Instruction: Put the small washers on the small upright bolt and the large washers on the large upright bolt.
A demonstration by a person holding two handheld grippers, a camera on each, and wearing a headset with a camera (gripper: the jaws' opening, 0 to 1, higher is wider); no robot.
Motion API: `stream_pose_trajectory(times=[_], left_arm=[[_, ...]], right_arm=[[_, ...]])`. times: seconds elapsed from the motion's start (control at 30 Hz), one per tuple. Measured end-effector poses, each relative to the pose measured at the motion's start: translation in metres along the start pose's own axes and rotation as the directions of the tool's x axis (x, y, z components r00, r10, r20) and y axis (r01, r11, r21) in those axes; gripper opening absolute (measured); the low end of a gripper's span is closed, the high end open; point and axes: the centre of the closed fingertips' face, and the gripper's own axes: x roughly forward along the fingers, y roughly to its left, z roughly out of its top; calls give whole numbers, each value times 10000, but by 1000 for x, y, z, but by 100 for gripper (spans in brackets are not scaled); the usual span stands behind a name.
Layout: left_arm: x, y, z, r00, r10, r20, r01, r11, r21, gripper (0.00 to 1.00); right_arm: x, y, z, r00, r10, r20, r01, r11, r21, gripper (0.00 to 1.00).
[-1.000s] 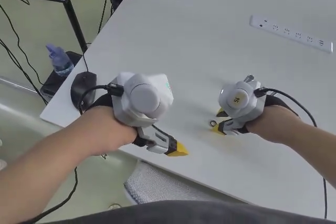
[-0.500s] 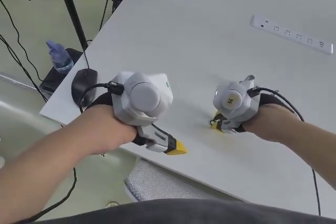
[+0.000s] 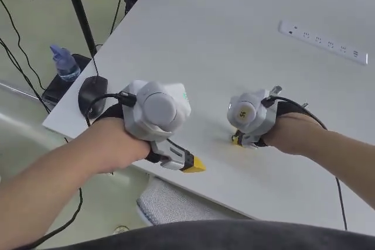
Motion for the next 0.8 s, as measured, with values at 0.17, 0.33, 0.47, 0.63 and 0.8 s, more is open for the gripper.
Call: stream_pose_trajectory(times=[0.17, 0.33, 0.47, 0.63, 0.8], left_arm=[[-2, -1, -2, 10000, 18, -42, -18, 10000, -13, 79], [-2, 0, -3, 9999, 29, -100, -29, 10000, -8, 78], [-1, 4, -3, 9997, 217, -70, -217, 9998, -52, 84], [-1, 5, 0, 9996, 253, 158, -251, 9995, -171, 87], [1, 8, 9, 9983, 275, 522, -258, 9991, -330, 90]], right_arm=[[-1, -1, -1, 9991, -5, 419, -15, 9988, 482, 12], [-2, -3, -7, 9988, -16, 486, -24, 9965, 832, 12], [-6, -6, -22, 9995, -34, 319, 0, 9942, 1073, 12], [-18, -13, -41, 9992, -197, 356, 140, 9877, 1555, 12], [-35, -11, -60, 9983, -187, 560, 66, 9780, 2087, 12]])
